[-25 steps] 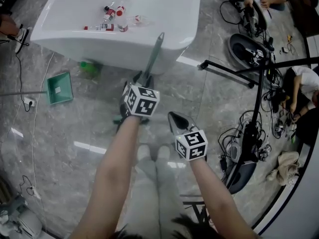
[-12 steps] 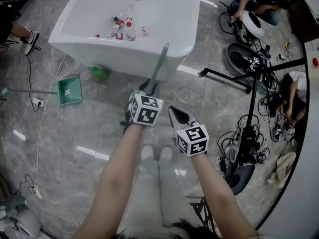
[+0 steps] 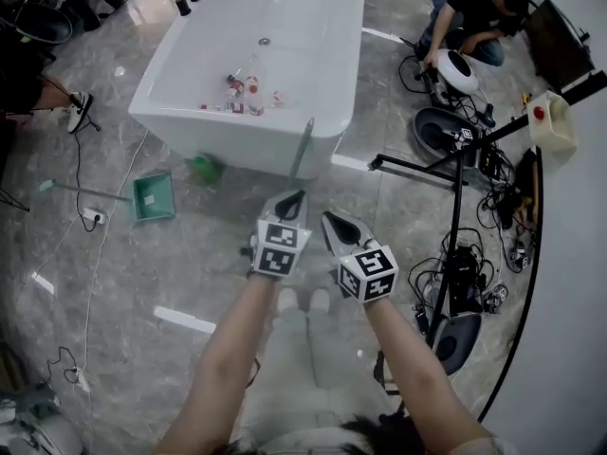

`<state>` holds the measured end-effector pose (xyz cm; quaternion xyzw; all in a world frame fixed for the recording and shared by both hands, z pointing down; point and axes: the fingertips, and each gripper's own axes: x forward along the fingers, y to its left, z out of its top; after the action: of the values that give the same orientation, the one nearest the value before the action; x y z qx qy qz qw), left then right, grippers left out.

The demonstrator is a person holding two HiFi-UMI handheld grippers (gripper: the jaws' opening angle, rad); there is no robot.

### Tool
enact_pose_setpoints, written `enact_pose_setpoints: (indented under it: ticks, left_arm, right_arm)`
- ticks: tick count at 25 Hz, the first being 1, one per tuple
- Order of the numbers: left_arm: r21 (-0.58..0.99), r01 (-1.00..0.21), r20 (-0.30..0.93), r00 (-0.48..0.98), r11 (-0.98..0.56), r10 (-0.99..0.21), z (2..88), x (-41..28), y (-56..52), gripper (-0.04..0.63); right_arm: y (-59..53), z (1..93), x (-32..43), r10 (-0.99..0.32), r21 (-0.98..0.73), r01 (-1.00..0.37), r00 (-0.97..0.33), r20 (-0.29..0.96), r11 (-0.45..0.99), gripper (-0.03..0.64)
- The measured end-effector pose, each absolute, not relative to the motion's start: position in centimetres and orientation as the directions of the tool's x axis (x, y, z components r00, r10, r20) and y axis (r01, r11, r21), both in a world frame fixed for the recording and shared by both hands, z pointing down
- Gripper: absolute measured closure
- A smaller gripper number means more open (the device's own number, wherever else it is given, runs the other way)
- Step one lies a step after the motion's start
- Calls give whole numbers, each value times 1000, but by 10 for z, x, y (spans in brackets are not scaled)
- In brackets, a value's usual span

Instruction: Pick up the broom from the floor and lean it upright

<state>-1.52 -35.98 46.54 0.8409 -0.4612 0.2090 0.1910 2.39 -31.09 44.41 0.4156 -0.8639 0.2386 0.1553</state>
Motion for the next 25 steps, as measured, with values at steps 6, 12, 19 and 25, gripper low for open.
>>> enact_pose_setpoints:
  ticks: [6,12,19,25]
  left_arm:
    - [81,-825,477,524,-559,-705,400,-3,-337,595]
    - [74,-820,398,546,-568,-737,336,1,-315,595]
    - [114,-823,309,562,-557,-767,271,2,-293,595]
    - [79,-814,209,577,-575,-789,214,7,-287,595]
  right_arm:
    - [-305,375,23,-678,-252,-787,-614,404,563,615]
    - [-287,309,16,-661,-147,-738,-660,356,658,615]
    - [-269,235,20,-672,-90,-710,-693,261,698,615]
    - [-263,181,24,-707,-54,-723,-687,169,689,615]
